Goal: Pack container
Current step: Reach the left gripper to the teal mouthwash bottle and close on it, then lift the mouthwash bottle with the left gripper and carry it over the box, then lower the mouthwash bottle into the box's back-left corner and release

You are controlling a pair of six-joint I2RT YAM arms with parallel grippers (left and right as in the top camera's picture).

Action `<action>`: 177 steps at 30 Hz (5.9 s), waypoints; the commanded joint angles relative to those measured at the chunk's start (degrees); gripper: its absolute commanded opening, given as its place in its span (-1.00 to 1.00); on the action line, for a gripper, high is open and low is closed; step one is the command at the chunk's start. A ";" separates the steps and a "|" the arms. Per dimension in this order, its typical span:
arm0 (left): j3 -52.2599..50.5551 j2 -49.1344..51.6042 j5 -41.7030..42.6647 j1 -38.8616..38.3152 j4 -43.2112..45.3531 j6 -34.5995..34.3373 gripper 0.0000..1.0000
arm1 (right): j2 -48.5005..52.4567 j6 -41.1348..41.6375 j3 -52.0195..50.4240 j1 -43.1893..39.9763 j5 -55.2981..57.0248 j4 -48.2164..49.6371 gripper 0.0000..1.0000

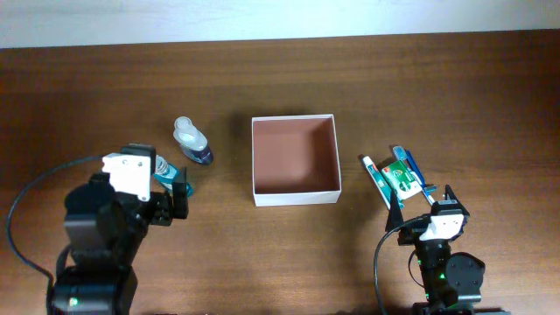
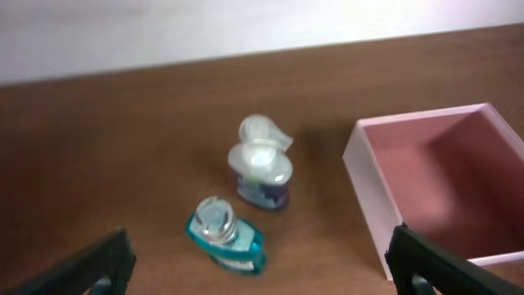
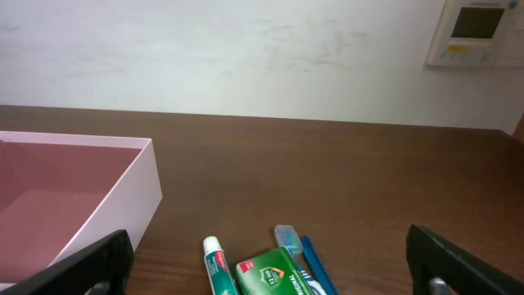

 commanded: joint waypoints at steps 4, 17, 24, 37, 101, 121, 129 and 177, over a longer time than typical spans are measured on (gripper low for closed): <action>0.44 6.71 -12.02 0.37 -1.09 -18.73 0.99 | -0.52 0.04 -0.26 0.35 -0.68 -0.24 0.97; 0.44 19.26 -10.58 0.37 -0.48 -18.80 0.96 | -0.52 0.04 -0.26 0.35 -0.68 -0.24 0.97; 0.44 23.47 -12.07 0.37 2.80 -17.20 0.79 | -0.52 0.04 -0.26 0.35 -0.68 -0.24 0.97; 0.44 23.74 -12.04 0.35 7.17 -12.35 0.50 | -0.52 0.04 -0.26 0.35 -0.68 -0.24 0.97; 0.44 25.79 -8.96 0.35 11.30 -2.71 -0.52 | -0.52 0.04 -0.26 0.35 -0.68 -0.24 0.97; 0.44 6.05 15.08 0.35 12.72 -11.67 -0.66 | -0.52 0.04 -0.26 0.35 -0.68 -0.24 0.97; 0.44 8.28 26.18 -2.73 22.53 -11.45 -0.73 | -0.52 0.04 -0.26 0.35 -0.68 -0.24 0.97; 0.44 46.64 12.41 -22.53 56.28 24.61 -0.82 | -0.52 0.04 -0.26 0.35 -0.68 -0.24 0.97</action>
